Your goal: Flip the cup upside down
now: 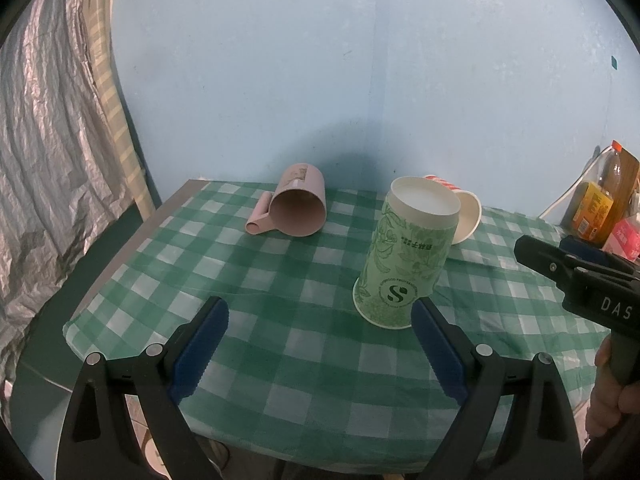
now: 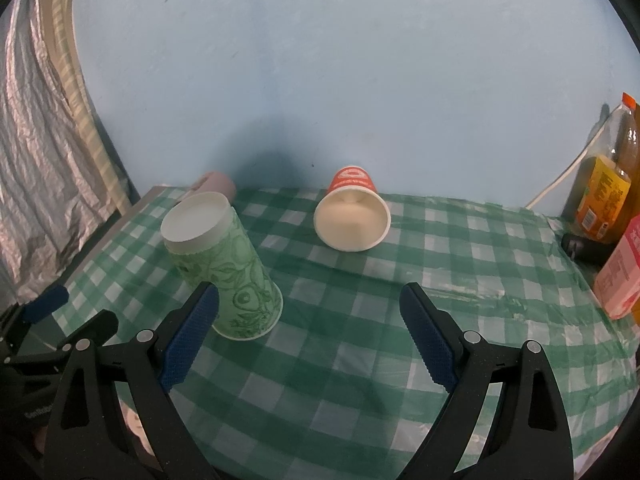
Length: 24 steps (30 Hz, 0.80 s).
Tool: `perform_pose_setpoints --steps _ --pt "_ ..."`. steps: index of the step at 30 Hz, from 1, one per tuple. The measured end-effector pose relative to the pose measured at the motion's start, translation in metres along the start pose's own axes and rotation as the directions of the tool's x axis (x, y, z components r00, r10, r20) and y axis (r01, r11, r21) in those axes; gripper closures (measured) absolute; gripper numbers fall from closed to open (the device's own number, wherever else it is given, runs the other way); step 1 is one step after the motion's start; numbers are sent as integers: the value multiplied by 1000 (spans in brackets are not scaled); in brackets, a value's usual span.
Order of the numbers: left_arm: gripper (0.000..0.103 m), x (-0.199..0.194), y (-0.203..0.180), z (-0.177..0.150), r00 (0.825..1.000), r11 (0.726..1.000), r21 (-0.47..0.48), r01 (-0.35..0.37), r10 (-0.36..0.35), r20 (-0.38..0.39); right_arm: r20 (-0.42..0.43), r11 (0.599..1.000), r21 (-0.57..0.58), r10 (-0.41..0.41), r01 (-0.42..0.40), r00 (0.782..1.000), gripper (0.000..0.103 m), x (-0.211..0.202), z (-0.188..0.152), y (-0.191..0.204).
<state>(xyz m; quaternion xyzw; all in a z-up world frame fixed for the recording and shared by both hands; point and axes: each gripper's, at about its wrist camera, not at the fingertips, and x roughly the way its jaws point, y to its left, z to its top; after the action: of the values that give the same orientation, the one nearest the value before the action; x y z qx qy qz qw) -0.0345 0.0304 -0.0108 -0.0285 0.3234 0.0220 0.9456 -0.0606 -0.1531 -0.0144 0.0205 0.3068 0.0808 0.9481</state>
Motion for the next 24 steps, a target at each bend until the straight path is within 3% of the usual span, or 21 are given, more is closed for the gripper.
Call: perform_pose_setpoints --steps 24 --pt "9 1 0 -1 1000 1000 -3 11 -11 -10 0 1000 1 4 -4 1000 12 1 1 2"
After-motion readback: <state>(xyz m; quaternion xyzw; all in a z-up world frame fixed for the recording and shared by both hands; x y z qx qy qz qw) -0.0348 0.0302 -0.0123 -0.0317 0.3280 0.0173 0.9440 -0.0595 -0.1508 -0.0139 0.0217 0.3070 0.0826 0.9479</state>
